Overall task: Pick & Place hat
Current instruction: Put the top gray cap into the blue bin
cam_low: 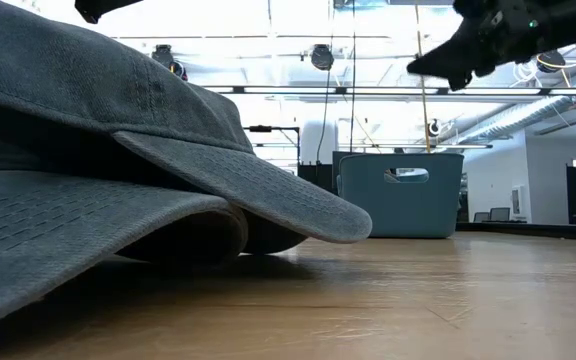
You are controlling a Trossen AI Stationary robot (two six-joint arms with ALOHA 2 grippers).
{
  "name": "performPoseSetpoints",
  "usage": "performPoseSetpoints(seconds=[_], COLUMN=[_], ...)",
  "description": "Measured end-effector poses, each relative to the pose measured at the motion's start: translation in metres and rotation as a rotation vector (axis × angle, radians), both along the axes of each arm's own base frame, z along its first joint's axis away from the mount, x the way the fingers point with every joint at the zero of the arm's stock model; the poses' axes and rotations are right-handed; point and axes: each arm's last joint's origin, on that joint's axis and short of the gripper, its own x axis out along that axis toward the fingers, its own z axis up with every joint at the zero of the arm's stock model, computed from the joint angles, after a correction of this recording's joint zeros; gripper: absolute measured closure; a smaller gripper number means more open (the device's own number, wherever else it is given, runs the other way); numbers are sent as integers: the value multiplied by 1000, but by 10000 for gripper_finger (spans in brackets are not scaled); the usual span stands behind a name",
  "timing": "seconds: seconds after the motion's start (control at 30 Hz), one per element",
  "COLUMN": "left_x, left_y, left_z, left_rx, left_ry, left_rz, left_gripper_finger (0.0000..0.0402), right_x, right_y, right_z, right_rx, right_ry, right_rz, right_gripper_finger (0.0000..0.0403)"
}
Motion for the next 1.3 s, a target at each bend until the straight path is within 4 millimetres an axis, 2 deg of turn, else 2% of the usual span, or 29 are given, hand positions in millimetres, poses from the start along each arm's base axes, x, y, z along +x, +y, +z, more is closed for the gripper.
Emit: performPoseSetpoints(seconds=[0.47,0.63,1.03,1.17,1.3], left_x=[0,1,11,19,37], left_y=[0,-1,-2,-7,-12], left_z=[1,0,-4,-8,-19], left_rx=[-6,-142,-110,-249,-246], left_ry=[-7,-27,21,55,160], left_rz=[0,-38,-20,-146,-221], left_gripper_finger=[78,77,77,78,78], right_x=[-36,-45,-47,-47,-47], right_y=[3,3,4,4,4], right_z=[11,9,11,11,11], right_rx=[-18,-43,-39,-39,-53], right_ry=[-48,-29,-47,-48,-46], right_rz=[5,9,8,8,9], right_gripper_finger=[403,403,403,403,403])
